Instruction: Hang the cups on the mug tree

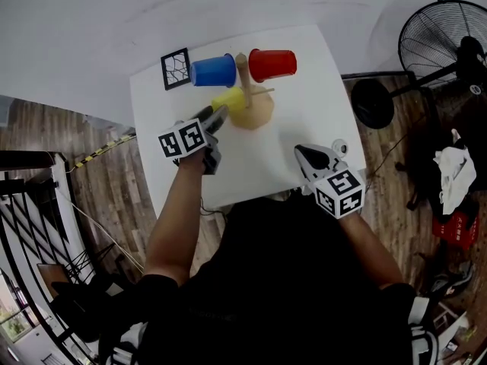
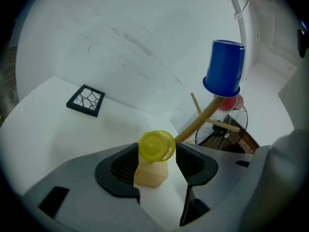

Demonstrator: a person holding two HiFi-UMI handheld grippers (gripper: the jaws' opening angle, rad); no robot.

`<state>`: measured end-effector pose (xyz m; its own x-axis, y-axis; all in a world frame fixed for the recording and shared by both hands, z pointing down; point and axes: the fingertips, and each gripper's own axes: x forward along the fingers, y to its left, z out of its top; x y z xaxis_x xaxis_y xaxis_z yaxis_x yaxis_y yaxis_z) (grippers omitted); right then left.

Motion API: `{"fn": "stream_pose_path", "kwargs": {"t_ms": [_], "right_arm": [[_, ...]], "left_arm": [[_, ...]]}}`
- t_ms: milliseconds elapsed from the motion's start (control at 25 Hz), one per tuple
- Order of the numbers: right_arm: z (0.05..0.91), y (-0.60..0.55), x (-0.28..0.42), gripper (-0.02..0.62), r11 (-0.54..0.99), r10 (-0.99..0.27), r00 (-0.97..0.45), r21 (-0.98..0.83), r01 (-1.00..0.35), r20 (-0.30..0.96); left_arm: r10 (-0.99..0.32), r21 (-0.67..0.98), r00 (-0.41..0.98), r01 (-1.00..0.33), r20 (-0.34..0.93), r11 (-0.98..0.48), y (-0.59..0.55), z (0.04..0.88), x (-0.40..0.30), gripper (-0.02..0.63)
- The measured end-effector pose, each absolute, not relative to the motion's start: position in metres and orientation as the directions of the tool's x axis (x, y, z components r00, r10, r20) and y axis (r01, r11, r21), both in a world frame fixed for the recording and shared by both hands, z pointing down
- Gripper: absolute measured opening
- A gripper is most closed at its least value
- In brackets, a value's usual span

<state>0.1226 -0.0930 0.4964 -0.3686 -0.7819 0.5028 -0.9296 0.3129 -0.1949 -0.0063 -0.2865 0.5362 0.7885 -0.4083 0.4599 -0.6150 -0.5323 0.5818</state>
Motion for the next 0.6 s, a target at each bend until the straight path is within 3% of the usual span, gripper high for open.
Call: {"fn": "stream_pose_path", "kwargs": {"t_ms": [480, 600], "right_arm": [[0.49, -0.091, 0.084, 0.008, 0.313, -0.792, -0.362, -0.183, -0.932, 0.491], [0.486, -0.091, 0.071, 0.008, 0.314, -0.804, -0.36, -0.176, -0.933, 0.473]], "left_arm": [[-0.396, 0.538, 0.804, -0.593, 0.444, -0.599, -0.267, 0.517, -0.041, 0.243], [-0.401, 0.509, 0.807, -0.586, 0.433, -0.63, -0.258, 0.504, -0.05, 0.166]]}}
